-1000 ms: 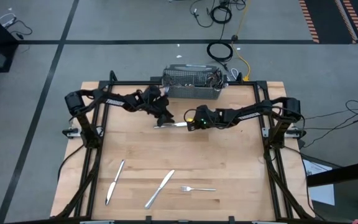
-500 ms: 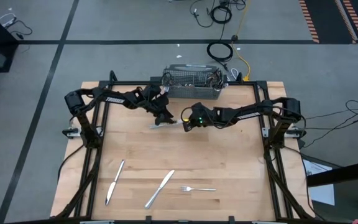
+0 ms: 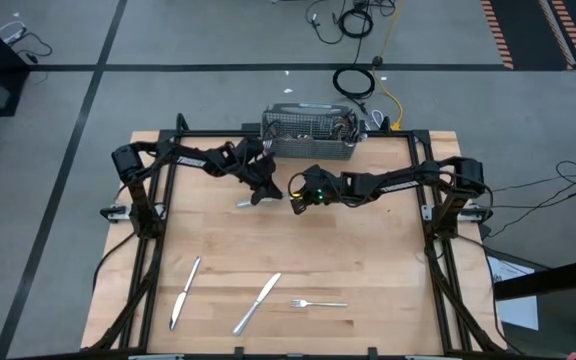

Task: Sort silverware
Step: Put the silver table knife into the silverware organizer

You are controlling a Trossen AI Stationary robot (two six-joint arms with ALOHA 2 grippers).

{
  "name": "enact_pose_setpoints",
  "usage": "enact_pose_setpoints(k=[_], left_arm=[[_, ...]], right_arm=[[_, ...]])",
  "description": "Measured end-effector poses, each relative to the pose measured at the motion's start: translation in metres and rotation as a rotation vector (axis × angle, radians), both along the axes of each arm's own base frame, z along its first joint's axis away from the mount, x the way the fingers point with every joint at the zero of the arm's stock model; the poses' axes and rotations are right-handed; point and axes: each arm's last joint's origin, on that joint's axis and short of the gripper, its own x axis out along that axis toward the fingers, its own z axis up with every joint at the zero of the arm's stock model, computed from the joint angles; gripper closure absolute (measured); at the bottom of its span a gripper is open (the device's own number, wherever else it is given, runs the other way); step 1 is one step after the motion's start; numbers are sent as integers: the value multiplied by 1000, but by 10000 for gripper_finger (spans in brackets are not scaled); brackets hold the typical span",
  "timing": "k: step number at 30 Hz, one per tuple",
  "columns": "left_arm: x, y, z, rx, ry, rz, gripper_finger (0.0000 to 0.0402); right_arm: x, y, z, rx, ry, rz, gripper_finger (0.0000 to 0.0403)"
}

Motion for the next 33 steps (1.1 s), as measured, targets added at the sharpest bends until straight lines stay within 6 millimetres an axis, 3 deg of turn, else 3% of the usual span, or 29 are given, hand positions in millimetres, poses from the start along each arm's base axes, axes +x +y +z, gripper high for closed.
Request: enact_pose_setpoints(k=[1, 3, 14, 18, 27, 30, 33], left_arm=[[1, 1, 1, 13, -6, -3, 362], [2, 1, 2, 29, -14, -11, 387], [4, -3, 11, 75, -17, 3, 397], [4, -2, 22, 107, -39, 30, 398], [4, -2, 40, 148, -82, 80, 398], [6, 1, 56, 177, -109, 127, 398], [11, 5, 83, 229, -175, 179, 398]], right_arm=[[0, 0, 0, -1, 0, 0, 402], [0, -1, 0, -8, 4, -7, 403], [-1, -1, 10, -116, -3, 49, 400], [-10, -6, 33, -204, -20, 21, 371], [-49, -11, 86, -351, 4, -80, 249], [-65, -11, 111, -438, -30, -159, 224], [-86, -9, 138, -526, -74, -259, 214]])
